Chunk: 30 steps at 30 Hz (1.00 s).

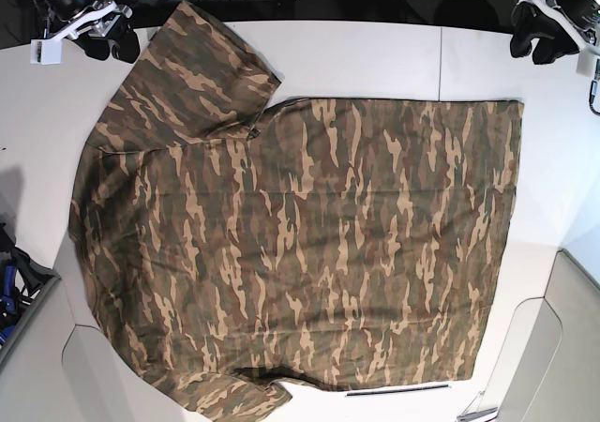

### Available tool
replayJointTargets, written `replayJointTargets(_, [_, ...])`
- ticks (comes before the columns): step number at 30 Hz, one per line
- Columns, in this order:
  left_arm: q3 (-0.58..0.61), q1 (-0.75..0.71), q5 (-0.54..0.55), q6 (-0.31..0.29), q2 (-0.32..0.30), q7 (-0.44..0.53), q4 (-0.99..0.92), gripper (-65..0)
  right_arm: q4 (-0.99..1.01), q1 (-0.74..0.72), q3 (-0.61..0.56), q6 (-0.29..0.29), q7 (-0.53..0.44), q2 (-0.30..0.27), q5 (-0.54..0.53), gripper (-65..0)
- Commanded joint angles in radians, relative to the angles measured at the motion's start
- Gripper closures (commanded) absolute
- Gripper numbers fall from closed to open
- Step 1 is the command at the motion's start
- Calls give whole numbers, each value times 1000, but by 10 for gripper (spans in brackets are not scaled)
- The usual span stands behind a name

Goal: Fold the T-shirt properly
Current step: 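Reach both grippers down toward the shirt's hem corners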

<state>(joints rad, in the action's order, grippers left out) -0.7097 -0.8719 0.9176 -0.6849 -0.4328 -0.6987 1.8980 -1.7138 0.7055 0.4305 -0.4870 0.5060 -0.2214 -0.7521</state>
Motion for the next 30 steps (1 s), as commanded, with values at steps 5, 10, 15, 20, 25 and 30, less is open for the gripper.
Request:
replayJointTargets(5, [-10,23,13,-7,-42,29,8,-347,34,-24,-62,-10,-7,-7,-15,-384])
replayJointTargets(10, [-10,69,15,-7,-42,29,-43,-347,34,-32,-128,-11,3,44,-15,-384])
replayJointTargets(15, [-10,139,26,-7,-64,28,-136,-349,34,-35,-146,-11,3,111,-14,-384])
replayJointTargets(20, [-7,182,53,-8,-101,29,-210,-408,34,-35,-146,-11,3,122,-15,-384])
replayJointTargets(25, [32,251,69,-7,-142,29,-284,-434,34,-35,-146,-11,3,123,-14,-384])
replayJointTargets(30, [138,348,58,-7,-177,29,-381,-434,34,-35,-146,-11,2,125,-14,-384])
